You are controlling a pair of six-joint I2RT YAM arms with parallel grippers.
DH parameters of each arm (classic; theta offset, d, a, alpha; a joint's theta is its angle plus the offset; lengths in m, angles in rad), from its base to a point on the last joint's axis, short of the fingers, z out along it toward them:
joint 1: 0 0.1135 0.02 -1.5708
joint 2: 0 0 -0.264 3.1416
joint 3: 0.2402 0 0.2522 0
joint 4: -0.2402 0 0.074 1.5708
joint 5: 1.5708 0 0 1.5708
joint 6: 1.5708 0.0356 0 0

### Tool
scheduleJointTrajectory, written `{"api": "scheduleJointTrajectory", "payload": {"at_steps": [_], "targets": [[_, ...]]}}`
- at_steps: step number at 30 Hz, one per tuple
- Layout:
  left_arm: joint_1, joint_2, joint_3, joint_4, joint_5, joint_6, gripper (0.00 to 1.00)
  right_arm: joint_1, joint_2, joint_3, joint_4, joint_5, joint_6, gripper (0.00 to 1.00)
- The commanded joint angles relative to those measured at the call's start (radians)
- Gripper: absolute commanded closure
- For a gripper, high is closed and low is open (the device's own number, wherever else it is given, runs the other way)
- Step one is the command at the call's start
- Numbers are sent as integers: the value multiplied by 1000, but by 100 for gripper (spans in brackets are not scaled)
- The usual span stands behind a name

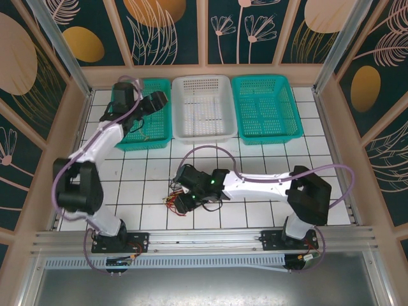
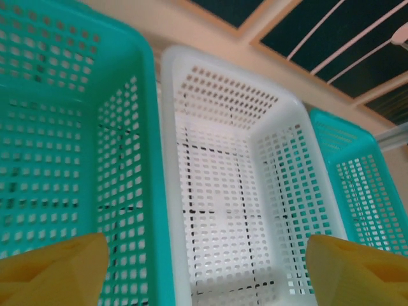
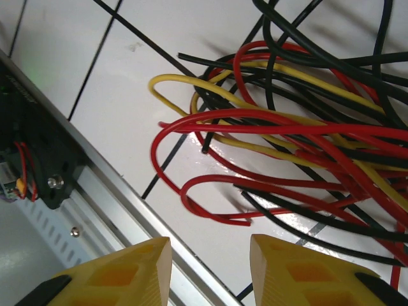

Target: Untangle the cables

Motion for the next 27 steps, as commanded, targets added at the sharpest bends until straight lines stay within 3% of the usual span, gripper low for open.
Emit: {"api": "scheduleJointTrajectory", "payload": {"at_steps": [1, 6, 9, 20, 27], "targets": [[-3, -180, -165, -114, -150, 12, 15, -35, 27, 0, 32, 9, -13, 63], [-1, -413, -394, -144, -206, -54, 3, -119, 29, -35, 81, 3, 11, 63], [0, -469, -477, -135, -204, -76, 1, -161, 26, -52, 84, 30, 32, 64], [23, -323, -490, -9, -230, -105, 1, -201, -104, -74, -39, 263, 140, 63], [23, -266, -465, 49, -192, -103, 2, -201, -228, -84, -93, 313, 153, 49]]}}
